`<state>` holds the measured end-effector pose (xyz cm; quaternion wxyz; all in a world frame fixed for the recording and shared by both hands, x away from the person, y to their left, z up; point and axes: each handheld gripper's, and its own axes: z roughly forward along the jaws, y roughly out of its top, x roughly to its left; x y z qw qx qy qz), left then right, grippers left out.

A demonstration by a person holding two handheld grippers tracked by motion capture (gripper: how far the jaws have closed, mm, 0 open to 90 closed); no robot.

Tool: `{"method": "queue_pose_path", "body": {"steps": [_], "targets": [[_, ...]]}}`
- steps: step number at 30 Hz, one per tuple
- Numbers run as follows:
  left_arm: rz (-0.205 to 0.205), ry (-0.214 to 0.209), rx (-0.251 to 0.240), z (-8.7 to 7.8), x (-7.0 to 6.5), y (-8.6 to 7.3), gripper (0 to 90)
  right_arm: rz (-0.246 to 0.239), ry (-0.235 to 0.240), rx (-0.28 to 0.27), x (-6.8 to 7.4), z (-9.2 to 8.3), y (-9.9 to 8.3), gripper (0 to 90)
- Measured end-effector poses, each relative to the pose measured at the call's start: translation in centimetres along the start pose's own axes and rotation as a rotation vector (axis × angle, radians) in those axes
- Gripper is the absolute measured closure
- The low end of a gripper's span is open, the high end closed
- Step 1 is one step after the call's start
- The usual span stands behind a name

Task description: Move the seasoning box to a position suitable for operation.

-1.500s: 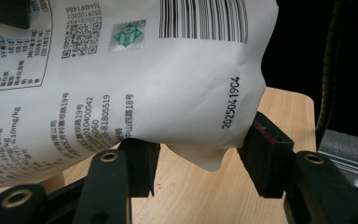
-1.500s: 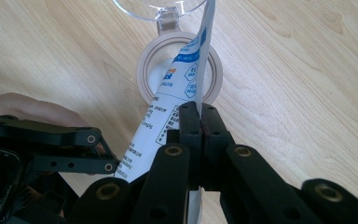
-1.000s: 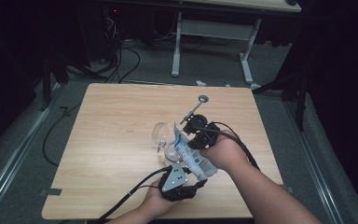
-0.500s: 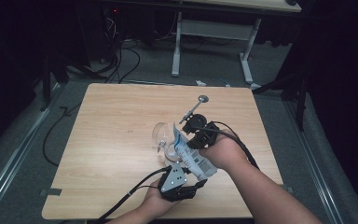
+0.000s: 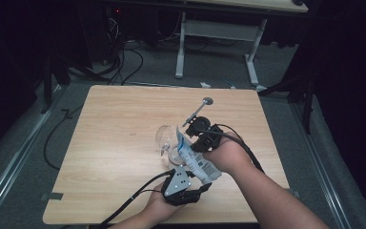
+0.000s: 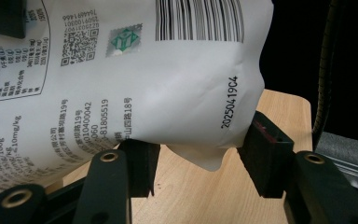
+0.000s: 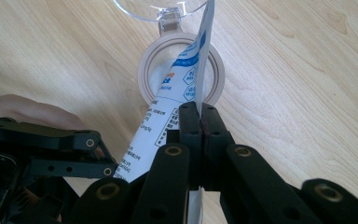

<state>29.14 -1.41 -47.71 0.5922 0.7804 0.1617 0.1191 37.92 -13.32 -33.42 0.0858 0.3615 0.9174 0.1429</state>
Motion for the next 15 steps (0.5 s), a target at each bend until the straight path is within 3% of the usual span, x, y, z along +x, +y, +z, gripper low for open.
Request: {"method": "queue_pose_path", "body": {"steps": [15], "targets": [[-0.002,-0.002,-0.006,-0.08,0.08,0.07,50.9,-0.003,-0.002,0.000,-0.03,0.03,0.13,89.9]]}}
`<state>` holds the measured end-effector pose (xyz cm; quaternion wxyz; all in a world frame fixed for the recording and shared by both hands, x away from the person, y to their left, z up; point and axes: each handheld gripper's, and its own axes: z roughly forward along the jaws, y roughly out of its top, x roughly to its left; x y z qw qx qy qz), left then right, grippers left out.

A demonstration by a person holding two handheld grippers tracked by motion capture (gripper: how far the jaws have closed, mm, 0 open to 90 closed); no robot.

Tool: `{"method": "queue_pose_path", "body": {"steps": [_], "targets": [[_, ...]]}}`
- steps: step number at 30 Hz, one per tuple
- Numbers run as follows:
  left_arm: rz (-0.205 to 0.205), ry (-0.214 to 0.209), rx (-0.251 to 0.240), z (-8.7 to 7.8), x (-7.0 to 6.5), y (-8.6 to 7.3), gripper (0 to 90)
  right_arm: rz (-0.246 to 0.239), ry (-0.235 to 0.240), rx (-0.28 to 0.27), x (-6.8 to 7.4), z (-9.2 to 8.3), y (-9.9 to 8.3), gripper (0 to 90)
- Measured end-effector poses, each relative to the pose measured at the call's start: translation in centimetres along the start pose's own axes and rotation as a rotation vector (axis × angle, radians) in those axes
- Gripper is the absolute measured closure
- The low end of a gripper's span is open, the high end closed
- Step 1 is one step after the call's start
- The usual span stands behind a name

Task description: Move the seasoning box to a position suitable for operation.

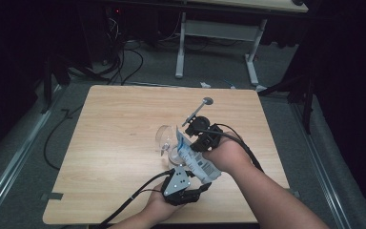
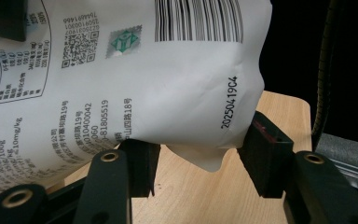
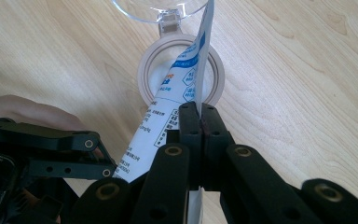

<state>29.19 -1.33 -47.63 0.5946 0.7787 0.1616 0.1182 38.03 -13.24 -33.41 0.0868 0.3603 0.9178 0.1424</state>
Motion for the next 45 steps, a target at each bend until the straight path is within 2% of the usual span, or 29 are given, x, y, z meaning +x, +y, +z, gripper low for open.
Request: {"method": "queue_pose_path", "body": {"steps": [45], "targets": [[0.002,0.007,-0.018,-0.30,0.03,0.26,51.6,-0.004,0.011,-0.008,0.12,0.02,0.24,89.9]]}}
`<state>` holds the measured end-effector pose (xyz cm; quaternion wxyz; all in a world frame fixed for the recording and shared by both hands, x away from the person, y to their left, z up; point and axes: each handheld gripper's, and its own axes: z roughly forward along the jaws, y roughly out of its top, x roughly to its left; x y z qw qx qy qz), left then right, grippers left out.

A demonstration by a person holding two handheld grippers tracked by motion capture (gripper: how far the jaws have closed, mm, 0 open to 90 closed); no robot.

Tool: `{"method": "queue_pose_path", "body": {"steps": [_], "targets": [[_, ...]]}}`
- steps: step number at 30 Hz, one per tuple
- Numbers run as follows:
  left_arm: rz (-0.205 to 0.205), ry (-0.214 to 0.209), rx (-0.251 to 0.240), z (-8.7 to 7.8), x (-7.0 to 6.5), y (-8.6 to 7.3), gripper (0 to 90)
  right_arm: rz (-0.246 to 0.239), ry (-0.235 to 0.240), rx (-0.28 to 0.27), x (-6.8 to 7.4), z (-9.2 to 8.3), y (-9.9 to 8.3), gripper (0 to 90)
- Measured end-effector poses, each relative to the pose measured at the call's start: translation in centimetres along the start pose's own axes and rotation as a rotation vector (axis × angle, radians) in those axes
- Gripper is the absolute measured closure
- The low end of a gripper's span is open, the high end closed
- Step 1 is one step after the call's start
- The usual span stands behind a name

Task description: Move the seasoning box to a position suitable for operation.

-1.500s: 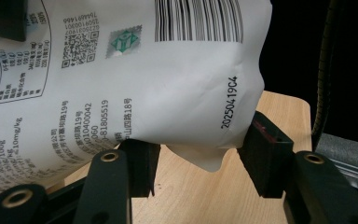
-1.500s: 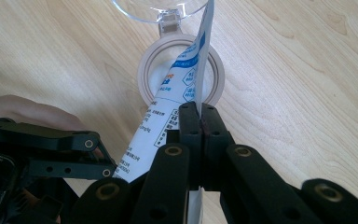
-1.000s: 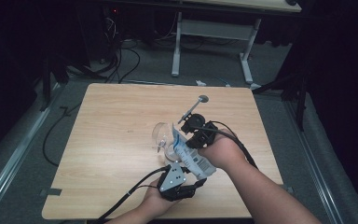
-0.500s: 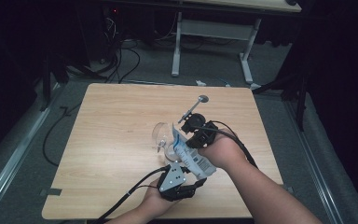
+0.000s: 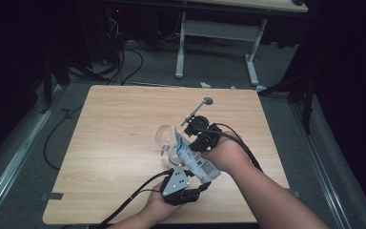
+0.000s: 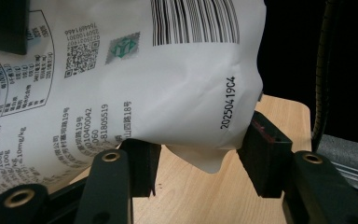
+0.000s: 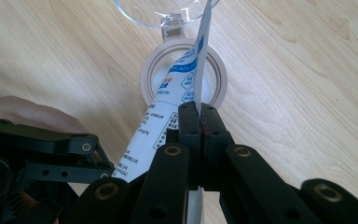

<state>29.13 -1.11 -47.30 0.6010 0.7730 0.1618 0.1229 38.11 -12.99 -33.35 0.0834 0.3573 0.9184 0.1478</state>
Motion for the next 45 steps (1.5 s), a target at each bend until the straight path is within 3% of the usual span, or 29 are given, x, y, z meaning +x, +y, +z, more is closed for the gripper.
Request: {"method": "queue_pose_path", "body": {"steps": [45], "targets": [[0.002,0.007,-0.010,-0.23,0.16,0.16,52.3,-0.011,0.004,-0.007,0.09,0.03,0.30,89.8]]}}
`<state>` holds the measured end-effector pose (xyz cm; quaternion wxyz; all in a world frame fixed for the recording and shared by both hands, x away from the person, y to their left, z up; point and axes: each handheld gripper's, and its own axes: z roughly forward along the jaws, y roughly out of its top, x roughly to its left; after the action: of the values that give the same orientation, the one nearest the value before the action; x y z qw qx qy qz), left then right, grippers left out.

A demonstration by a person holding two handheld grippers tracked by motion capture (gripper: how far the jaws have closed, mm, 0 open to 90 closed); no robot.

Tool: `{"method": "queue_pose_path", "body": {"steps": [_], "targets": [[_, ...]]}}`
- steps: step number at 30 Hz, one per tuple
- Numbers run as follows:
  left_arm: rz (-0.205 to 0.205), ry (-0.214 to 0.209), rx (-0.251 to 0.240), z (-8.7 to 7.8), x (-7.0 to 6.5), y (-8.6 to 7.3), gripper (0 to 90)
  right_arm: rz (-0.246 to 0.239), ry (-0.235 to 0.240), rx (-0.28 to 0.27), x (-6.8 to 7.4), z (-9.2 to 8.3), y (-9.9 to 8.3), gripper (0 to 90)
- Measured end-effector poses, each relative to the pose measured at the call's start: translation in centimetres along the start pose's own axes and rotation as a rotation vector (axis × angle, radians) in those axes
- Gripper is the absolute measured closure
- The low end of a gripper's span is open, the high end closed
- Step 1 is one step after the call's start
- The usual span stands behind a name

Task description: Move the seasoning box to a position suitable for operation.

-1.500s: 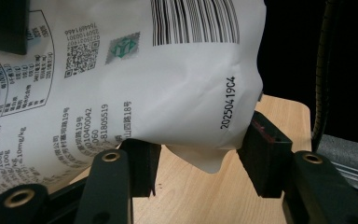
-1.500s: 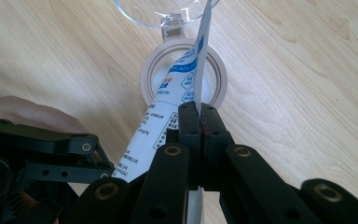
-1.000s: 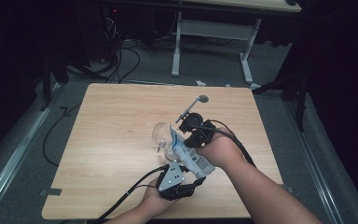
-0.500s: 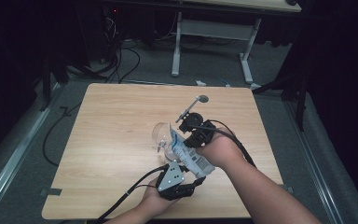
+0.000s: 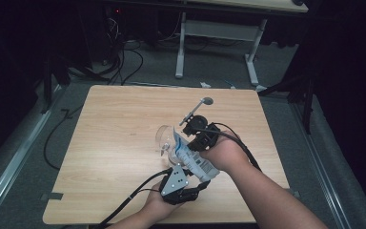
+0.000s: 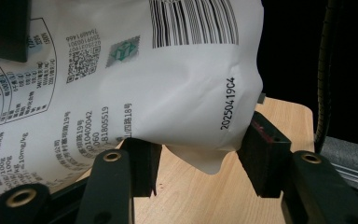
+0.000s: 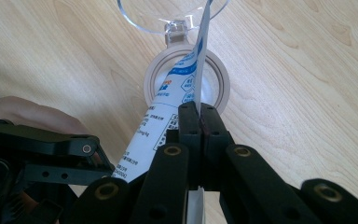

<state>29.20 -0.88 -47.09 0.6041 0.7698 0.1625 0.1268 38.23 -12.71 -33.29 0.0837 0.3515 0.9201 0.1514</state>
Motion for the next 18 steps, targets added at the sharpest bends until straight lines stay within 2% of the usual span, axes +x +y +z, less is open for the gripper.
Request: {"method": "queue_pose_path", "body": {"steps": [18], "targets": [[0.000,0.003,-0.010,-0.09,0.05,0.16,52.6,0.000,-0.002,-0.003,-0.03,0.03,0.18,89.8]]}}
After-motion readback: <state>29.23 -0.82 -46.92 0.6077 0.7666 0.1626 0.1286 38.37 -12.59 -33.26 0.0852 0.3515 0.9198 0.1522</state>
